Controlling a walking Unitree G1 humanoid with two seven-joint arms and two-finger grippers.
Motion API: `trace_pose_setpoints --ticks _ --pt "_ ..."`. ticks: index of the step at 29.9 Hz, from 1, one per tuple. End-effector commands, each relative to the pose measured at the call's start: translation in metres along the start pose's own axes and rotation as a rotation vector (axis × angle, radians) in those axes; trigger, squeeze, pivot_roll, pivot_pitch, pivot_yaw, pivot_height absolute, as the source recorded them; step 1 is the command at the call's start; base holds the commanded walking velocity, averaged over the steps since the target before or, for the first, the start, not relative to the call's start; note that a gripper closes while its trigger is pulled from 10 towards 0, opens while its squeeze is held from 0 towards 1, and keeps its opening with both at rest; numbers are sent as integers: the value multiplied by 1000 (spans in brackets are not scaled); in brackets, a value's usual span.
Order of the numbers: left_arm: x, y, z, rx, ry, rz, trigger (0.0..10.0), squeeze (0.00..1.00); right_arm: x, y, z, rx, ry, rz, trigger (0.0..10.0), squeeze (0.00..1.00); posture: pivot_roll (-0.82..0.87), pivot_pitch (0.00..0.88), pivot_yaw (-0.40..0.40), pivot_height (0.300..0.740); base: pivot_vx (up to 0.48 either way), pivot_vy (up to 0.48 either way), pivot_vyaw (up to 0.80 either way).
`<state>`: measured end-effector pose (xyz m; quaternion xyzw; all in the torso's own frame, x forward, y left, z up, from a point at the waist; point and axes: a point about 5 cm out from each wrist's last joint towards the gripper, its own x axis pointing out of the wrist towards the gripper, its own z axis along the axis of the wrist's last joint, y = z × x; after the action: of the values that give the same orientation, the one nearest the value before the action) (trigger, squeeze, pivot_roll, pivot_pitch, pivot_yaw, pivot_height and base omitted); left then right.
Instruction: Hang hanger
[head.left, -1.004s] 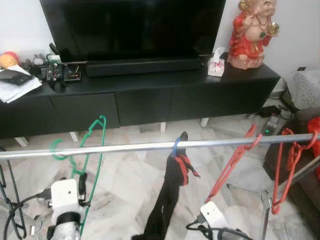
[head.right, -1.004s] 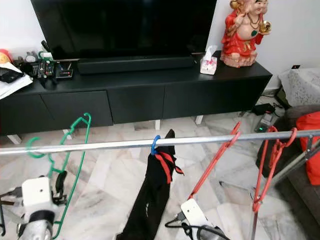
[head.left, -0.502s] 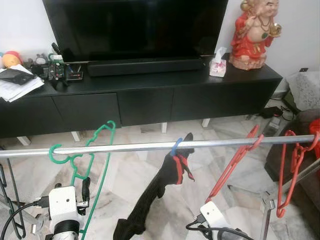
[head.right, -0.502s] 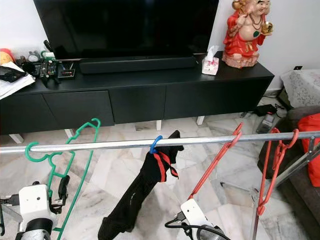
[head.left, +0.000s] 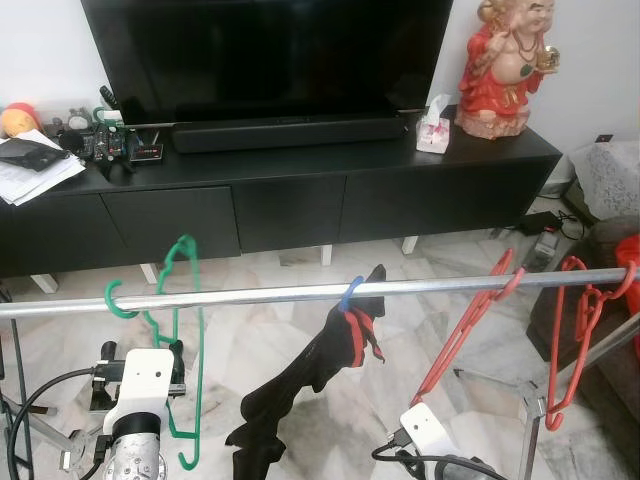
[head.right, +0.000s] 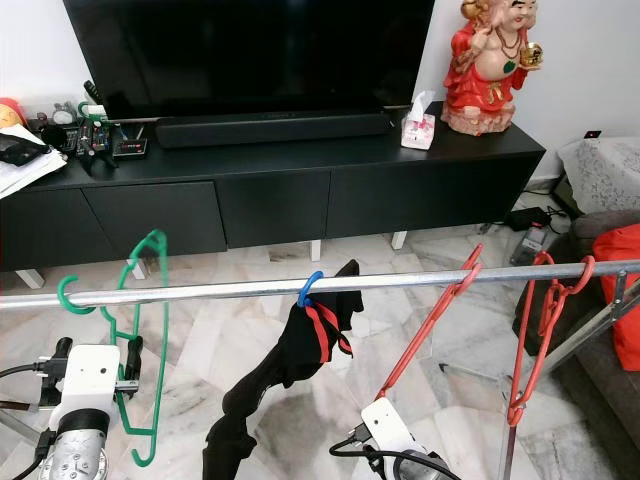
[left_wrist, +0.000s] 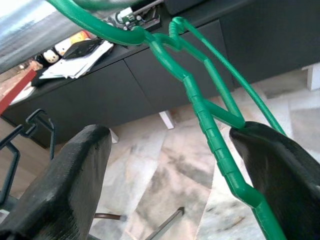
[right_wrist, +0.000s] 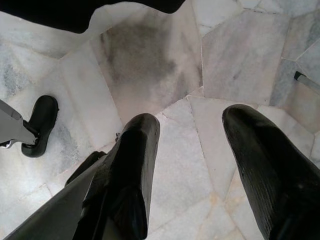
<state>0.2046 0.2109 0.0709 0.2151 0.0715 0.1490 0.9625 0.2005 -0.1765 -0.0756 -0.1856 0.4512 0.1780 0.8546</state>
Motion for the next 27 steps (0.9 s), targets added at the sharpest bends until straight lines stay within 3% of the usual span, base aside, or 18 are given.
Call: trace_pose_setpoints --ticks 1,2,3,27 --pt "1 -1 -4 34 21 1 10000 1000 0 -1 0 -3 -1 -4 10000 0 -81 0 -28 740 0 0 0" --pt "1 -2 -6 35 37 3 10000 988 0 -1 0 -2 0 -4 10000 0 -81 0 -28 740 0 0 0" --pt "1 -3 -8 39 49 -6 10000 0 0 -1 0 -3 0 -4 10000 0 -81 0 -28 740 0 0 0" --pt "-4 -10 -16 61 71 -29 10000 0 0 -2 2 -10 -2 -6 10000 0 -74 0 -38 740 0 0 0"
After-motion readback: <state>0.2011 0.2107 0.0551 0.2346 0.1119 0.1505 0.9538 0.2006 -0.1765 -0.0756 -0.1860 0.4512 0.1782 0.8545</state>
